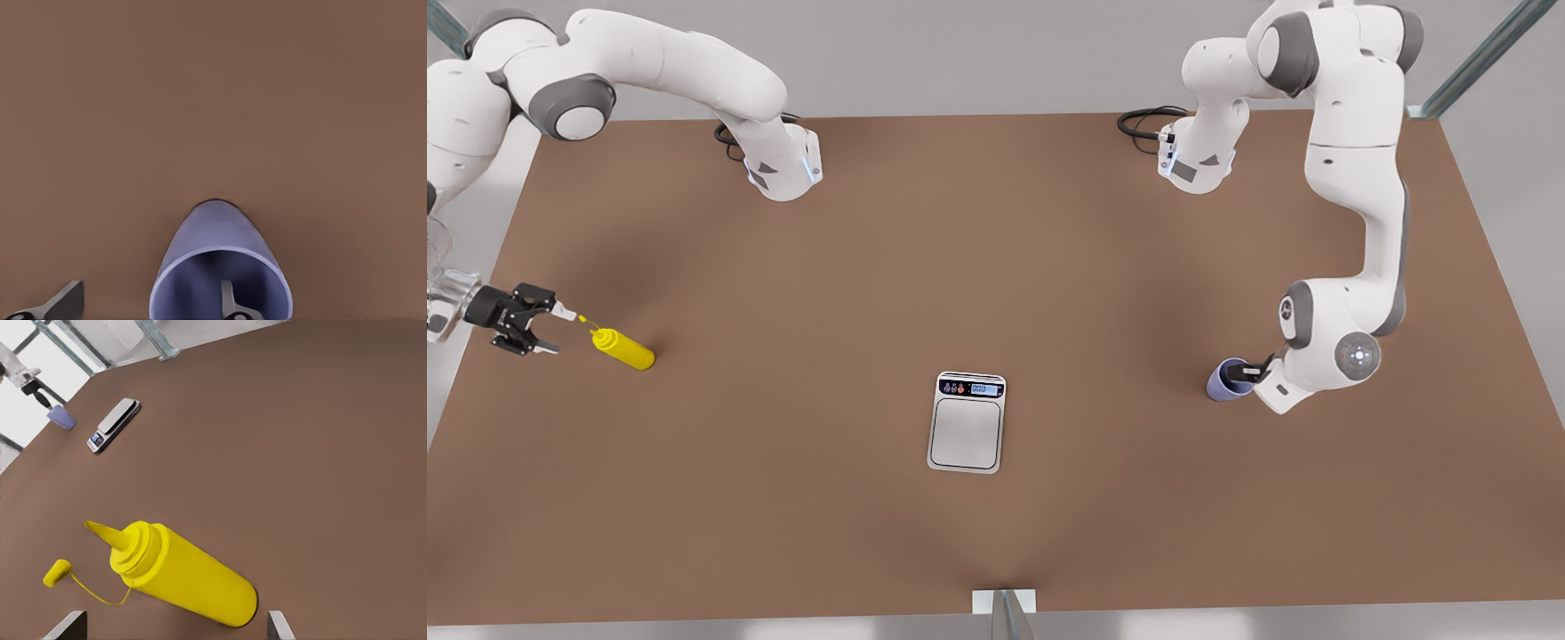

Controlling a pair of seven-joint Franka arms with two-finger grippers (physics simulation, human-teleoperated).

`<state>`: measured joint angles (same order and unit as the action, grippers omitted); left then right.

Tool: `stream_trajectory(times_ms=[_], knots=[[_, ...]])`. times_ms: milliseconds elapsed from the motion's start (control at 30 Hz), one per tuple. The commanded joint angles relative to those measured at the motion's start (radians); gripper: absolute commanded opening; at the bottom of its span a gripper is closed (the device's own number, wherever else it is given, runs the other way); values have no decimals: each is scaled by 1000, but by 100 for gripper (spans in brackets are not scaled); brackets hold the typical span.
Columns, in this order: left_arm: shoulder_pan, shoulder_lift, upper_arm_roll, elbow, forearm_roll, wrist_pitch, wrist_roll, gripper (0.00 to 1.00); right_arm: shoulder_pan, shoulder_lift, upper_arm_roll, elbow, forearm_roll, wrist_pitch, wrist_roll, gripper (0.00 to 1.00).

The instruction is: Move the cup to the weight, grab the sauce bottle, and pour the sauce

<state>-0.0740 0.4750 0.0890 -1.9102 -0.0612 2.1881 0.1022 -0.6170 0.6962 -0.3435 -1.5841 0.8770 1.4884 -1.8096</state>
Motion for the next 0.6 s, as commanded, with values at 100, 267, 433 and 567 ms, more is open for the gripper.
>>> stream_trajectory(times_ms=[100, 267, 433, 567], knots=[[0, 5, 0, -4, 1, 41, -1, 56, -3, 62, 0, 3, 105, -46, -864, 100], [7, -9, -17, -4, 0, 10, -6, 21, -6, 124, 1, 1, 134, -108, -850, 100], [-3, -58, -21, 31, -72, -87, -2, 21, -4, 155, 1, 1, 168, -134, -843, 100], [-190, -35, -34, 247, -112, -137, -288, 21, -3, 170, 8, 3, 203, -143, -838, 100]])
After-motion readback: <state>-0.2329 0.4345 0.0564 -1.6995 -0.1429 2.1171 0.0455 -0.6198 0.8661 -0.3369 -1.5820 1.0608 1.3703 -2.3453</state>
